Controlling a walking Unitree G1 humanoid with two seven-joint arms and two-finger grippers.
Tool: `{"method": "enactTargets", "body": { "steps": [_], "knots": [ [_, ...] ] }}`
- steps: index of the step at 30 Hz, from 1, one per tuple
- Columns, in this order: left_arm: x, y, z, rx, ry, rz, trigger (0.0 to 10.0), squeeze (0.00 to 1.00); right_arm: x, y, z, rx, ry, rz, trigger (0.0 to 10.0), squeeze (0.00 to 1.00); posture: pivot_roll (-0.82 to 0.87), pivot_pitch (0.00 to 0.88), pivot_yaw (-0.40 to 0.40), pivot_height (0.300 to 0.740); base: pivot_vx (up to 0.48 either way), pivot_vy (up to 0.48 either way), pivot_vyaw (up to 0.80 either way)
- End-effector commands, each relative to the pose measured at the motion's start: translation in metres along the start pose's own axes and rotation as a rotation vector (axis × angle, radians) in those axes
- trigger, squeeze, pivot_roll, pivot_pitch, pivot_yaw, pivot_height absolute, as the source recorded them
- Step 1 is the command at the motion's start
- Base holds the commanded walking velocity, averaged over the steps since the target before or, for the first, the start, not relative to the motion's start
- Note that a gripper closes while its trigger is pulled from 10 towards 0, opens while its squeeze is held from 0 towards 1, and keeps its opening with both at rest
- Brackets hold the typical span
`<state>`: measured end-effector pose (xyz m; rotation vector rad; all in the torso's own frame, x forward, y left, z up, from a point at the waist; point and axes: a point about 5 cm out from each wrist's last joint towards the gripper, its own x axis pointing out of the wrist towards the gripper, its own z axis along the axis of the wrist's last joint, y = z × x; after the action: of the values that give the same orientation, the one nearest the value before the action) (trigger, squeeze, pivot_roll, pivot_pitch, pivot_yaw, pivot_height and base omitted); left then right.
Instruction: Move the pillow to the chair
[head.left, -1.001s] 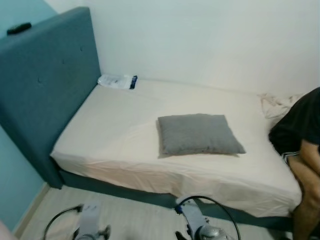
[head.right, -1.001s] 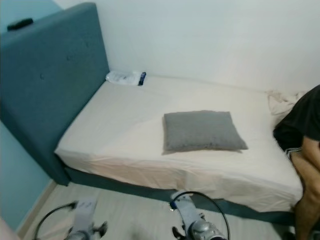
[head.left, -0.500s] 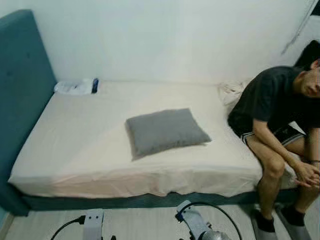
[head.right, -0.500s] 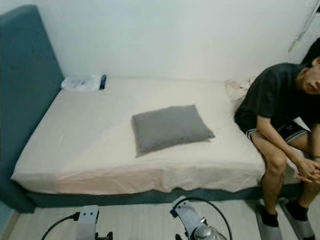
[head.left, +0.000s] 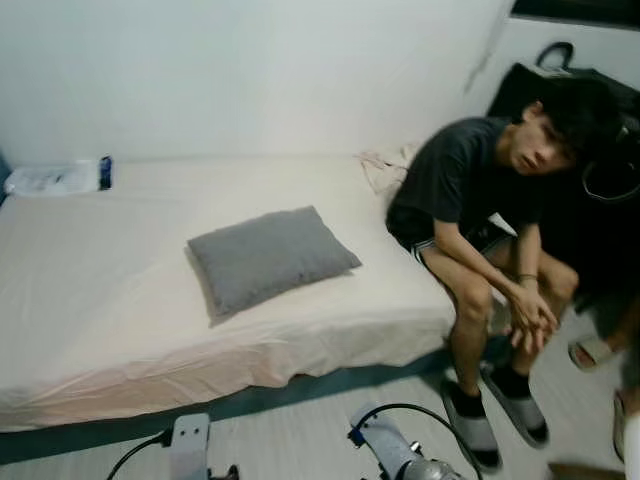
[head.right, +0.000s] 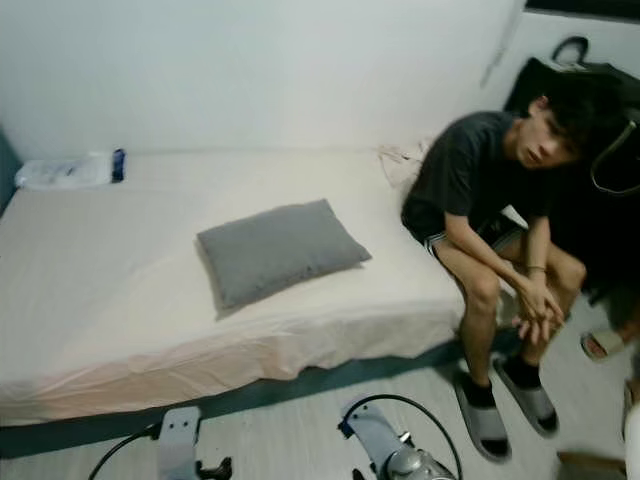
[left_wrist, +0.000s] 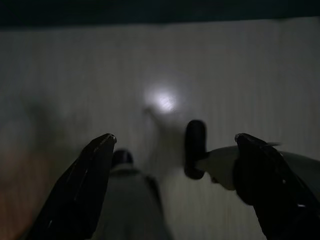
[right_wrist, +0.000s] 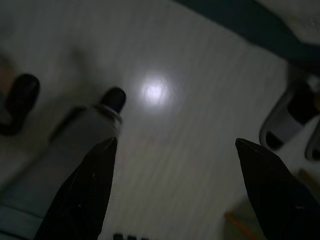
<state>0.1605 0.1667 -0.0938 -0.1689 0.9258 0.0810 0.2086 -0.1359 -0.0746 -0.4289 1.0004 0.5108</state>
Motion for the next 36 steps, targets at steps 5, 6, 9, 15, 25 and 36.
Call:
{"method": "enactTargets", "body": {
  "steps": [5,6,9,15,25,36],
  "knots": [
    [-0.0021,0.0074,-0.0057,-0.035,0.016,0.029,10.0,0.0,0.0007,0.0051,-0.0033,0.036,-0.002,0.002,10.0,0.0,0.05,0.027,-0.086,0.74,0.0,0.0,0.0],
    [-0.0021,0.0074,-0.0057,-0.035,0.016,0.029,10.0,0.0,0.0007,0.0051,-0.0033,0.036,-0.002,0.002,10.0,0.0,0.05,0.027,-0.086,0.74,0.0,0.0,0.0],
    [-0.0021,0.009,-0.0046,0.004,0.018,0.019,10.0,0.0,0.0007,0.0057,-0.005,0.042,0.002,-0.001,10.0,0.0,0.06,0.028,-0.084,0.74,0.0,0.0,0.0],
    [-0.0023,0.01,-0.0046,-0.007,0.015,0.026,10.0,0.0,0.0005,0.0057,-0.007,0.028,0.009,-0.001,10.0,0.0,0.06,0.032,-0.088,0.74,0.0,0.0,0.0],
    [-0.0032,0.011,-0.0066,-0.045,0.011,0.021,10.0,0.0,0.0005,0.0063,-0.0073,-0.004,0.012,0.009,10.0,0.0,0.08,0.041,-0.109,0.74,0.0,-0.275,0.0],
    [-0.0037,0.0131,-0.008,-0.079,0.01,0.045,10.0,0.0,0.0009,0.0079,-0.0046,-0.022,0.01,0.019,10.0,0.0,0.1,0.042,-0.122,0.74,0.0,-0.319,0.0]
  ]
}}
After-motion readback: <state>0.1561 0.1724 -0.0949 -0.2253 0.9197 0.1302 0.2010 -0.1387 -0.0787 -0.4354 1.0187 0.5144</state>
